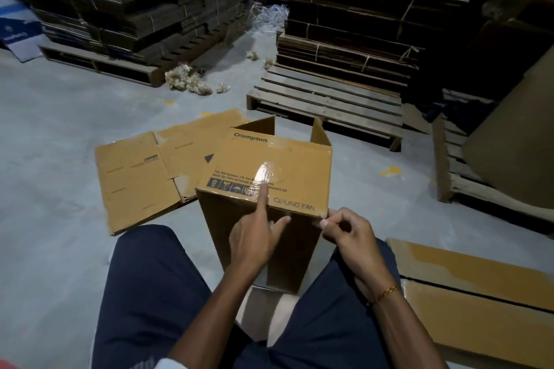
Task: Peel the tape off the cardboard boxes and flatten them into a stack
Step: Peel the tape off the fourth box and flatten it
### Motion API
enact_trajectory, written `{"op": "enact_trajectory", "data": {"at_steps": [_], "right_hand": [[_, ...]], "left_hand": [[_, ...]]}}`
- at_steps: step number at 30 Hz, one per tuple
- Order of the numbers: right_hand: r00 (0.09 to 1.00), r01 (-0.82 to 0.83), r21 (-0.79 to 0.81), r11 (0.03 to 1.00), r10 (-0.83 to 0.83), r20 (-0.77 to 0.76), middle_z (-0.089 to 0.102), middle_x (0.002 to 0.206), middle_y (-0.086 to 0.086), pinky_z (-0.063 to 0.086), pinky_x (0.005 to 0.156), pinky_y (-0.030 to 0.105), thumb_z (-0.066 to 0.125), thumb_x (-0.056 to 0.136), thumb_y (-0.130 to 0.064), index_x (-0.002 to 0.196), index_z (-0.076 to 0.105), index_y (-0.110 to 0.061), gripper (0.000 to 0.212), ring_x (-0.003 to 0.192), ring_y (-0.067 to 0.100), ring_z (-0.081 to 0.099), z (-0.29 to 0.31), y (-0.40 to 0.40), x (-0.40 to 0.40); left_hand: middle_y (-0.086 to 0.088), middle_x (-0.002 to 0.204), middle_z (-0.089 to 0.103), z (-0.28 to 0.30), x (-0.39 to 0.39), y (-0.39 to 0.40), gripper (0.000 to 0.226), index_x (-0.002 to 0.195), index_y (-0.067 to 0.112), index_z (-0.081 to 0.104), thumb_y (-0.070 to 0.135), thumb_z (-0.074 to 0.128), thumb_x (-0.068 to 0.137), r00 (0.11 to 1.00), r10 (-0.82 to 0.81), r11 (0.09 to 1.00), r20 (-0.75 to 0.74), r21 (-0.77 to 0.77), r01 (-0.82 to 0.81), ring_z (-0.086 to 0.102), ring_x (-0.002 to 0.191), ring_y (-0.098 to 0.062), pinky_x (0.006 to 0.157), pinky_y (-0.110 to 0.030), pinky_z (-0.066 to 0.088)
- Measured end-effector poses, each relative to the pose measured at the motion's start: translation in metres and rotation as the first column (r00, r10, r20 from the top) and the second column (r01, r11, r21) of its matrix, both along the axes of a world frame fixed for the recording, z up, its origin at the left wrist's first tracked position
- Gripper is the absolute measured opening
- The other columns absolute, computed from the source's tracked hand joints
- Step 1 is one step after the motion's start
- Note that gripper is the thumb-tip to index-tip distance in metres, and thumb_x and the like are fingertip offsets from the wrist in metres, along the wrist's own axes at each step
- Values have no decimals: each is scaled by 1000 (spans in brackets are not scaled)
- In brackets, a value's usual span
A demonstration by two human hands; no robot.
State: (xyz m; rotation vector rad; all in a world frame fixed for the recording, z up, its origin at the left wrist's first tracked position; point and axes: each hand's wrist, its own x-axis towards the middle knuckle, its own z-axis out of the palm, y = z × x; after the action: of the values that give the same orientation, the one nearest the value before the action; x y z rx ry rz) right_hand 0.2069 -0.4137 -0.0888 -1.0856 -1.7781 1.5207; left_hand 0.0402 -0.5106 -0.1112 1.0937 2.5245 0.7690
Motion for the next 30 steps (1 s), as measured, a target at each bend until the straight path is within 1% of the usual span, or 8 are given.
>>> {"op": "enact_trajectory", "data": {"at_steps": [5, 7, 11, 14, 18, 23, 26, 30], "right_hand": [[1000, -9, -19, 1000, 9, -5, 72, 111, -12, 56, 88, 33, 66, 96, -12, 80, 71, -17, 17, 105, 10, 66, -8, -4, 13], [995, 80, 101, 992, -85, 46, 69, 106, -5, 56, 84, 33, 66, 96, -15, 86, 75, -23, 15, 98, 7, 64, -13, -6, 10], [944, 188, 450, 873, -287, 162, 61, 102, -5, 41, 70, 5, 63, 96, -7, 101, 72, -19, 15, 90, 12, 61, -15, -17, 4], [907, 287, 501, 816, -400, 132, 53, 105, -10, 47, 69, 15, 64, 96, -11, 118, 66, -15, 22, 85, 8, 58, -12, -30, 3], [953, 99, 692, 715, -269, 141, 56, 93, -10, 54, 65, 27, 71, 91, -7, 103, 67, -16, 15, 76, 8, 57, -11, -41, 0], [891, -3, 595, 804, -269, 367, 59, 95, -4, 46, 73, 25, 68, 95, -20, 131, 62, -11, 38, 86, 16, 59, -8, -39, -18], [859, 11, 602, 798, -316, 404, 67, 105, 3, 45, 72, 27, 63, 98, -18, 123, 65, -11, 26, 93, 22, 63, -3, -38, -22], [833, -28, 651, 759, -342, 435, 61, 91, -3, 31, 58, 18, 63, 97, -13, 96, 64, -16, 3, 78, 13, 51, 5, -32, -22]], "left_hand": [[-6, 92, 71, -11, -12, -10, 89, 157, 38, -11, 67, 45, 94, 976, -45, 998, -212, -47, 36, 67, 83, -22, 73, -37, 55], [-7, 92, 71, -14, -15, -13, 89, 156, 39, -13, 66, 45, 94, 975, -42, 998, -219, -44, 33, 68, 82, -23, 72, -38, 56], [-5, 91, 71, -10, -15, -11, 85, 156, 39, -12, 61, 46, 97, 978, -62, 997, -200, -50, 53, 68, 83, -22, 74, -35, 54], [-4, 90, 70, -7, -13, -10, 85, 158, 37, -11, 59, 46, 98, 981, -55, 998, -185, -47, 48, 67, 83, -20, 70, -32, 49], [-3, 85, 70, -10, -12, -9, 86, 156, 38, -13, 60, 46, 98, 981, -64, 997, -182, -51, 55, 67, 77, -21, 70, -37, 56], [-5, 88, 71, -9, -7, -8, 88, 156, 35, -17, 59, 45, 99, 979, -69, 996, -191, -62, 58, 68, 80, -22, 70, -36, 55], [-5, 88, 70, -11, -5, -8, 90, 154, 35, -21, 59, 46, 99, 982, -63, 996, -176, -72, 51, 68, 79, -20, 72, -37, 57], [-5, 85, 69, -12, -5, -7, 91, 154, 34, -22, 59, 46, 98, 982, -73, 995, -171, -78, 61, 67, 76, -20, 72, -38, 58]]}}
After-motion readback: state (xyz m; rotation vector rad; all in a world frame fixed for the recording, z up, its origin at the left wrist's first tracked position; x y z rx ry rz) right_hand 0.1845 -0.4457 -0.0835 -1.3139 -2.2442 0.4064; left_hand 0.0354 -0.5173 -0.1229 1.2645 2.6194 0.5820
